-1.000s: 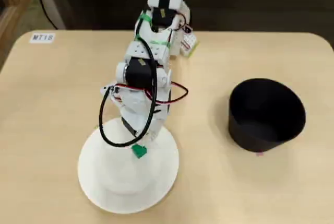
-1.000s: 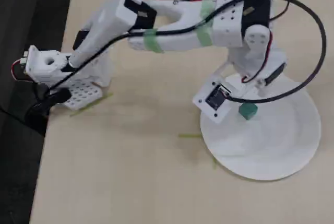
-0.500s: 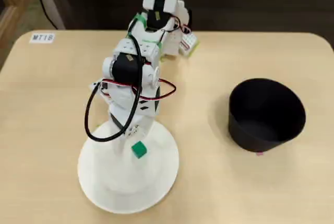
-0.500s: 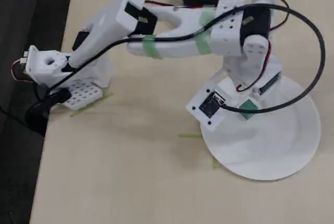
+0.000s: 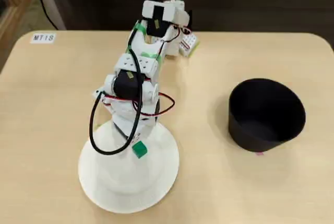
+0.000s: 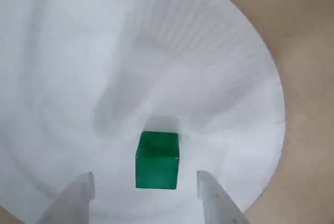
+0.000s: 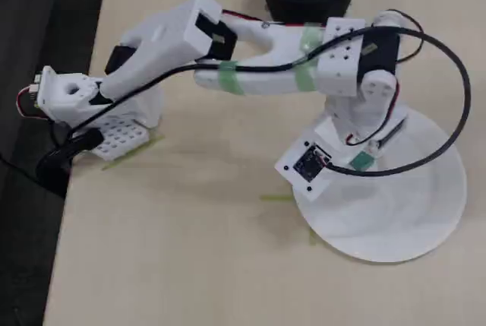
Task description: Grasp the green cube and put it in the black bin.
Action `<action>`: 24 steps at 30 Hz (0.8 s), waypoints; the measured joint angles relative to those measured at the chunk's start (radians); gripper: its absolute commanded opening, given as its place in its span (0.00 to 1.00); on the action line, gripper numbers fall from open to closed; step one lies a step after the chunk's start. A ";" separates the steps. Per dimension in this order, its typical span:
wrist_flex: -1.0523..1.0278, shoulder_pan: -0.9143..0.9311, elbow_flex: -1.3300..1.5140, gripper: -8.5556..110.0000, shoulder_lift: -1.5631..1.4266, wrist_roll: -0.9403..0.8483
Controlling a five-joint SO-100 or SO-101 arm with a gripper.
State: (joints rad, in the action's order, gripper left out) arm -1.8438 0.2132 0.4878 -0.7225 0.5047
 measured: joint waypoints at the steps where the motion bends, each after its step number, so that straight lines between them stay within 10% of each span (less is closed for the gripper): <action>1: 0.000 -0.002 -0.006 0.31 0.003 0.000; 24: 0.000 0.011 -0.187 0.23 0.179 -0.038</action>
State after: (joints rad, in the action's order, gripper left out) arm -1.8438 0.2240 0.3007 -0.5430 0.4663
